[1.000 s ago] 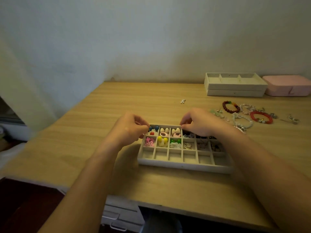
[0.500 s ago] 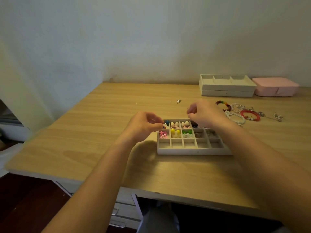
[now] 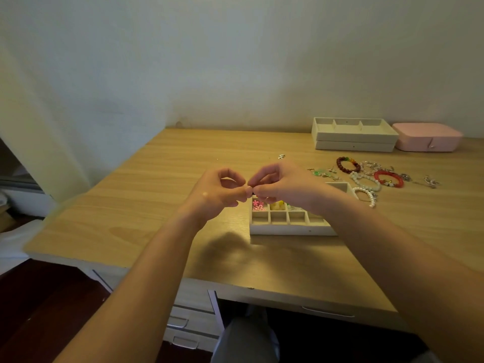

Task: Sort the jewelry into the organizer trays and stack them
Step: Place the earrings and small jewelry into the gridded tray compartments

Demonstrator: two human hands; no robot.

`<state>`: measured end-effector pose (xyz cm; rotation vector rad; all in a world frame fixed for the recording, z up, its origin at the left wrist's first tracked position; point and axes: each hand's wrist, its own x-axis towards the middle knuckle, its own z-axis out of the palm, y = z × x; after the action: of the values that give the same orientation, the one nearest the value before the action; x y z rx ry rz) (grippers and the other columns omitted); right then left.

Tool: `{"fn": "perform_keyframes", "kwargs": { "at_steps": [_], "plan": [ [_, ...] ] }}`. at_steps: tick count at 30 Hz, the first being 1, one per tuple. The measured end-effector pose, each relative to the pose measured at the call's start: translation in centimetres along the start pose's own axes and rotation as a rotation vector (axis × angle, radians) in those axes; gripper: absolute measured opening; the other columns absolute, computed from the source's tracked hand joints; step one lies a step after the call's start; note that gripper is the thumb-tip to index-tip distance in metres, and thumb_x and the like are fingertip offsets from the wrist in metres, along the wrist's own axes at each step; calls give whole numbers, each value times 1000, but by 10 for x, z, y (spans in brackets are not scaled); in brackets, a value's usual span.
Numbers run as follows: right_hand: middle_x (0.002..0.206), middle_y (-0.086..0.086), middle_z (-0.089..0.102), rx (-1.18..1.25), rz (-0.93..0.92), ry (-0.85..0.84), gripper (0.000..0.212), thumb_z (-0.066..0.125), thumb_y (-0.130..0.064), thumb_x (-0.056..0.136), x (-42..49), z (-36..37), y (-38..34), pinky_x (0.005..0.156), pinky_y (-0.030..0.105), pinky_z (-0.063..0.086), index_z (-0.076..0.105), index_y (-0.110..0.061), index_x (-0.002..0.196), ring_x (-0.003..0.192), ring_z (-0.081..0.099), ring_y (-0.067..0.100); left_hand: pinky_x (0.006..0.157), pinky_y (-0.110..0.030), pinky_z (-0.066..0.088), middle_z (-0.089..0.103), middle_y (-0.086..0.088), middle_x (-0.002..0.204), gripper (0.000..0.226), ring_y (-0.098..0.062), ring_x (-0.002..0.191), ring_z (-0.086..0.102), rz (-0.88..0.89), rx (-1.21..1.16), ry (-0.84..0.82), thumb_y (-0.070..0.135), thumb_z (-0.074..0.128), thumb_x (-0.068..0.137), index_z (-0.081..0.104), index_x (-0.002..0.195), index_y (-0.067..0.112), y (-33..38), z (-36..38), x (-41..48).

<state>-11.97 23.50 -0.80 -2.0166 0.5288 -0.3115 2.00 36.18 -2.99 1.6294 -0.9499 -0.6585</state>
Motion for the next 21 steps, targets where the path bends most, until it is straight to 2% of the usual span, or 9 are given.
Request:
{"fn": "perform_keyframes", "kwargs": {
  "at_steps": [3, 8, 14, 17, 21],
  "plan": [
    [93, 19, 77, 61, 23, -16, 14, 73, -6, 92, -2, 2, 2, 73, 27, 61, 75, -6, 105, 75, 69, 18, 62, -20, 53, 75, -7, 78, 20, -11, 70, 68, 12, -26, 3, 12, 80, 84, 62, 94, 9, -2, 0, -2],
    [96, 30, 73, 167, 60, 5, 17, 72, 3, 89, -3, 6, 7, 69, 25, 60, 72, 6, 106, 74, 65, 21, 65, -22, 54, 73, -9, 80, 23, -12, 72, 67, 4, -105, 7, 10, 81, 81, 63, 95, 9, -9, 5, -5],
    [97, 32, 72, 307, 110, 18, 23, 73, 3, 90, -1, 7, 13, 74, 33, 63, 68, 11, 111, 75, 71, 24, 61, -21, 52, 71, 0, 77, 25, -10, 70, 65, 24, -181, 45, -2, 80, 79, 63, 91, 13, -15, 12, -3],
    [95, 28, 75, 300, 101, 15, 21, 70, 2, 92, -1, 7, 14, 74, 34, 64, 68, 10, 111, 73, 73, 23, 60, -21, 51, 71, 1, 75, 25, -15, 71, 64, 25, -181, 62, -3, 79, 80, 63, 91, 13, -17, 14, -2],
    [92, 24, 76, 177, 59, 14, 14, 69, -3, 94, 0, 5, 12, 73, 32, 65, 71, 5, 106, 79, 76, 28, 61, -21, 51, 69, -7, 80, 24, -19, 73, 62, 11, -164, 64, -4, 77, 81, 62, 90, 12, -20, 14, 1]
  ]
}}
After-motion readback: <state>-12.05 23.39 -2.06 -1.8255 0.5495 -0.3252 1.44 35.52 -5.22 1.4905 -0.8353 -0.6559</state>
